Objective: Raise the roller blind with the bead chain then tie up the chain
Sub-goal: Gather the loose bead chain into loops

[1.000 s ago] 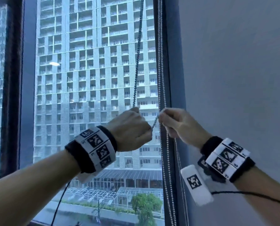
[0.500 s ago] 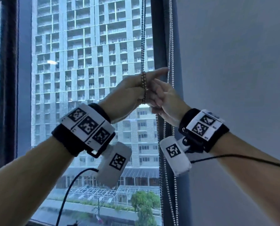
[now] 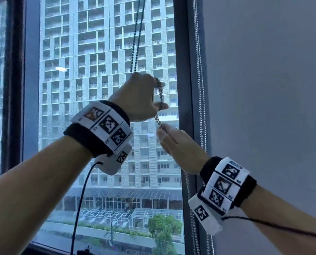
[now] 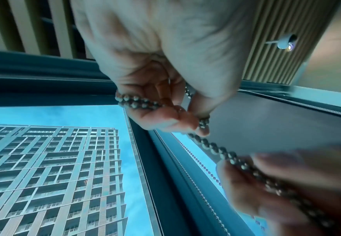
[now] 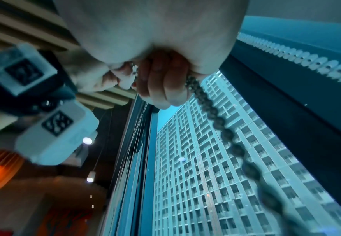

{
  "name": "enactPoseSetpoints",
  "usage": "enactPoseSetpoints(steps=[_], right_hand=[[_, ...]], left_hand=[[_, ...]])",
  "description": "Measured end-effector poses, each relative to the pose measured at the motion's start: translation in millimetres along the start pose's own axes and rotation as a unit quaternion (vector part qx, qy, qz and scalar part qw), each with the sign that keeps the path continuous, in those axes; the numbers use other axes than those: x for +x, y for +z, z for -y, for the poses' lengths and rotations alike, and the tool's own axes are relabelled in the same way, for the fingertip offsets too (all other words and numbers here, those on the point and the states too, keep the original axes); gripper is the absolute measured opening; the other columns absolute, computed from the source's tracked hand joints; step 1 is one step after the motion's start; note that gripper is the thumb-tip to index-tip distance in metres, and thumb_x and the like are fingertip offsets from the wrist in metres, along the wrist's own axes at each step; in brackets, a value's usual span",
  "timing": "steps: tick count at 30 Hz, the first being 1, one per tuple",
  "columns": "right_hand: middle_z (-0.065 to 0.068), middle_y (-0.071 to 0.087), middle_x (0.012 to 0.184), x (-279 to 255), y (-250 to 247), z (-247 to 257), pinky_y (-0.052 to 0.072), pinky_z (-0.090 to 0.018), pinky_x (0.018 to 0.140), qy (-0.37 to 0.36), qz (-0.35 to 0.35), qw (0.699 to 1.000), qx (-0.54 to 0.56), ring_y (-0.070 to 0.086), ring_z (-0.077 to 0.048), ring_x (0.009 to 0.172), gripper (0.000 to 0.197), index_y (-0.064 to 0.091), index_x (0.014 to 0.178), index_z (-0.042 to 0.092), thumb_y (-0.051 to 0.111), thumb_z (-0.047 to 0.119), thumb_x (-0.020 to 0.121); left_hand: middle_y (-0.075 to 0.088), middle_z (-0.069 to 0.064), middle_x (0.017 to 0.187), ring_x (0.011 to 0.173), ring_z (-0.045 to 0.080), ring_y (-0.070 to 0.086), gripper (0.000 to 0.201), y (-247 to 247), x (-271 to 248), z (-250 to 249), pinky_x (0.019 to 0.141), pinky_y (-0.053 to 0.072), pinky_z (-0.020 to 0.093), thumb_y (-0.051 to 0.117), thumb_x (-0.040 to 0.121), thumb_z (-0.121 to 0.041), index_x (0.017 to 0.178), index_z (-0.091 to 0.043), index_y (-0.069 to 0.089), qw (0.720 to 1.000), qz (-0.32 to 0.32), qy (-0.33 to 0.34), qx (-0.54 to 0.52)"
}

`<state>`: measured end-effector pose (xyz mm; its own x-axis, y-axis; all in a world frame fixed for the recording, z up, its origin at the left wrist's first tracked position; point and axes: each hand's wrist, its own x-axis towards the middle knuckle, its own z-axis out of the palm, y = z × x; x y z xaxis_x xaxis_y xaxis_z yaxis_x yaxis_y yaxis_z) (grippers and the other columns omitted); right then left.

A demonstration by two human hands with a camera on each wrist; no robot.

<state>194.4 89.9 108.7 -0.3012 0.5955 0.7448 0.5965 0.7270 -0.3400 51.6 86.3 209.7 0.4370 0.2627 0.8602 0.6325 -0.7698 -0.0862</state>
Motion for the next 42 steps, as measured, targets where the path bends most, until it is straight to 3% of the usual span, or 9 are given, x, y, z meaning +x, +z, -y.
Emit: enactPoseSetpoints(steps=[2, 5, 11, 15, 22, 28, 34, 39, 42], right_hand=[[0.019, 0.033, 0.073, 0.5, -3.7, -1.1, 0.034, -0.013, 0.064, 0.017, -0.016, 0.997, 0.073, 0.036, 0.004, 0.058, 0.024, 0.034, 0.082, 0.039, 0.031, 0.033, 0.105], [0.011, 0.033, 0.067, 0.3, -10.9, -1.2, 0.034, -0.018, 0.058, 0.003, -0.014, 0.997, 0.071, 0.032, -0.002, 0.052, 0.031, 0.040, 0.076, 0.027, 0.031, 0.025, 0.105], [0.009, 0.033, 0.059, 5.9, -24.9, -5.1, 0.028, -0.012, 0.045, -0.006, -0.013, 1.000, 0.025, 0.029, -0.002, 0.043, 0.036, 0.038, 0.069, 0.019, 0.034, 0.020, 0.105], [0.009, 0.034, 0.058, 3.9, -32.0, -8.7, 0.025, -0.015, 0.049, -0.035, -0.065, 0.997, -0.016, 0.027, -0.003, 0.045, 0.036, 0.041, 0.067, 0.017, 0.040, 0.017, 0.103], [0.003, 0.065, 0.080, 13.8, -60.4, 15.1, 0.048, -0.013, 0.058, -0.076, -0.178, 0.973, -0.124, 0.056, 0.003, 0.057, 0.016, 0.069, 0.092, 0.008, 0.056, 0.017, 0.096], [0.004, 0.071, 0.084, 34.2, -66.8, 34.2, 0.053, -0.014, 0.066, -0.160, -0.194, 0.950, -0.183, 0.061, 0.000, 0.061, 0.013, 0.074, 0.096, 0.010, 0.069, 0.019, 0.088], [0.001, 0.067, 0.077, 42.6, -56.5, 33.8, 0.053, -0.017, 0.056, -0.168, -0.229, 0.951, -0.126, 0.065, -0.014, 0.061, 0.017, 0.061, 0.085, 0.009, 0.077, 0.010, 0.079], [0.003, 0.060, 0.072, 49.1, -50.7, 26.5, 0.057, -0.034, 0.053, -0.080, -0.260, 0.959, -0.075, 0.062, -0.016, 0.056, 0.036, 0.048, 0.088, 0.017, 0.082, 0.014, 0.075], [-0.010, 0.069, 0.072, 51.1, -48.8, 23.4, 0.051, -0.028, 0.045, 0.005, -0.222, 0.975, 0.027, 0.063, -0.015, 0.050, 0.028, 0.056, 0.092, 0.013, 0.080, 0.016, 0.078]], left_hand=[[0.070, 0.004, 0.076, 0.052, -0.001, 0.051, 0.053, 0.4, 0.9, -0.2, 0.065, 0.042, 0.015, 0.073, 0.075, -0.035, 0.118, -0.008, 0.060, 1.000, -0.017, -0.003, -0.002], [0.063, -0.002, 0.065, 0.056, -0.002, 0.051, 0.062, 1.1, 1.7, -3.6, 0.074, 0.041, 0.018, 0.073, 0.075, -0.039, 0.128, -0.012, 0.055, 1.000, -0.026, 0.001, 0.010], [0.070, 0.013, 0.106, 0.100, 0.027, 0.065, 0.064, 12.2, -1.2, -10.2, 0.081, 0.037, 0.016, 0.074, 0.075, -0.037, 0.131, -0.012, 0.054, 0.997, -0.055, 0.034, 0.040], [0.071, 0.015, 0.093, 0.074, 0.024, 0.067, 0.065, 18.0, 0.5, -5.7, 0.079, 0.051, 0.027, 0.074, 0.075, -0.037, 0.130, -0.009, 0.053, 0.997, -0.043, 0.027, 0.060], [0.042, -0.009, 0.057, 0.045, 0.002, 0.040, 0.058, 20.1, 8.2, 5.2, 0.040, 0.033, 0.010, 0.074, 0.076, -0.022, 0.128, -0.004, 0.053, 0.999, -0.005, 0.010, 0.049], [0.046, -0.008, 0.051, 0.044, 0.008, 0.051, 0.033, 24.6, 4.1, 7.3, 0.051, 0.053, 0.029, 0.076, 0.075, -0.022, 0.098, -0.001, 0.066, 0.996, 0.019, 0.052, 0.065], [0.050, -0.010, 0.060, 0.056, 0.006, 0.056, 0.020, 23.1, 4.1, 5.3, 0.053, 0.038, 0.010, 0.074, 0.073, -0.010, 0.091, -0.006, 0.069, 0.999, -0.016, 0.037, 0.030], [0.060, -0.003, 0.070, 0.058, 0.010, 0.057, 0.020, 27.8, 1.7, 6.2, 0.060, 0.051, 0.022, 0.074, 0.074, -0.016, 0.092, -0.009, 0.070, 0.999, -0.025, 0.032, 0.014], [0.068, 0.004, 0.079, 0.059, 0.015, 0.060, 0.023, 30.5, 1.8, 7.3, 0.056, 0.052, 0.020, 0.068, 0.076, -0.008, 0.099, -0.006, 0.069, 0.999, -0.029, 0.033, 0.019]])
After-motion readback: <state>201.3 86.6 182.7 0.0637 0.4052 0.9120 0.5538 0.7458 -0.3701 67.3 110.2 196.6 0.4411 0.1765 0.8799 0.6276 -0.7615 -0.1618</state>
